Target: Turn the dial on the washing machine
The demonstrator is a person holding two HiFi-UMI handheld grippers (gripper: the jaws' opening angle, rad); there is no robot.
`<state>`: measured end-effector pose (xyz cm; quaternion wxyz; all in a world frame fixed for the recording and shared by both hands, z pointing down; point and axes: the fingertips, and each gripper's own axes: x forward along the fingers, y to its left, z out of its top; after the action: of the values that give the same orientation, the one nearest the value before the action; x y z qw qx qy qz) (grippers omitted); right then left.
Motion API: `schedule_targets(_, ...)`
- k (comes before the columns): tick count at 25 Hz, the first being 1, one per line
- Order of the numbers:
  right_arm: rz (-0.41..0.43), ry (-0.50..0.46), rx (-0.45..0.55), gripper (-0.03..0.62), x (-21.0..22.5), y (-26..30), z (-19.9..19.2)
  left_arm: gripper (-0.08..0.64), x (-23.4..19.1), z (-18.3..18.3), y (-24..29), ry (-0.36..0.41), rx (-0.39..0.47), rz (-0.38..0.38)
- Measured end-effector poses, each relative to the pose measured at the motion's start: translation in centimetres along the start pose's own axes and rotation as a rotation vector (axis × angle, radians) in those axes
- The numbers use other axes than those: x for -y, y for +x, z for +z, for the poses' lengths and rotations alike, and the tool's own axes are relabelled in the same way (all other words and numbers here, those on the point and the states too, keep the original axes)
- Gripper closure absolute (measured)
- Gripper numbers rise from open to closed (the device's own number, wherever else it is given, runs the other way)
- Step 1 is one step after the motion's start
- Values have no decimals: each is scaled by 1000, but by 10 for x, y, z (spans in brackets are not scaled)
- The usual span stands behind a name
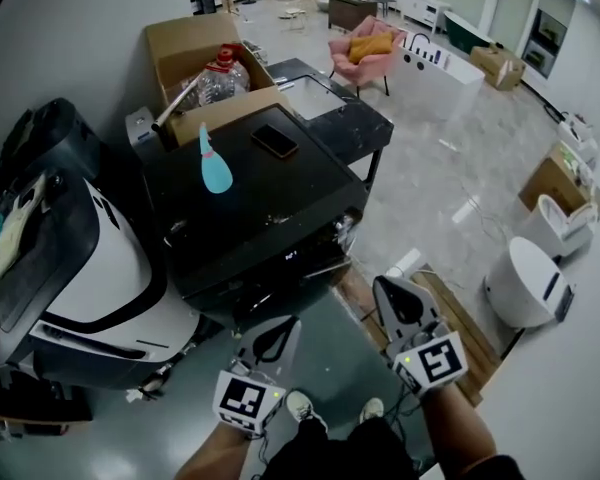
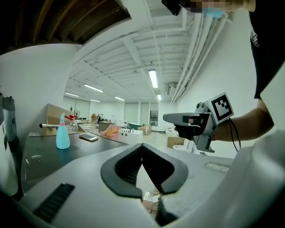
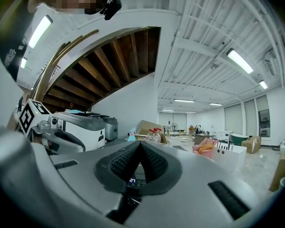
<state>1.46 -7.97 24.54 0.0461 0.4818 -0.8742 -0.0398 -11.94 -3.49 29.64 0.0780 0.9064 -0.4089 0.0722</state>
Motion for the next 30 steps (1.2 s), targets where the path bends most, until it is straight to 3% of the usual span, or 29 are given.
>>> schedule_targets(8,62,32,-5,595,-2,-52,3,555,55,9,-11,18,4,47)
schedule_targets(23,163,132,-45,595,-2,-207,-7,555,232,-4,-44,20,-15,138)
schedule_targets(30,227,129,12,595,-13,-236,-12,555,272,-11,-67,21,-29,174)
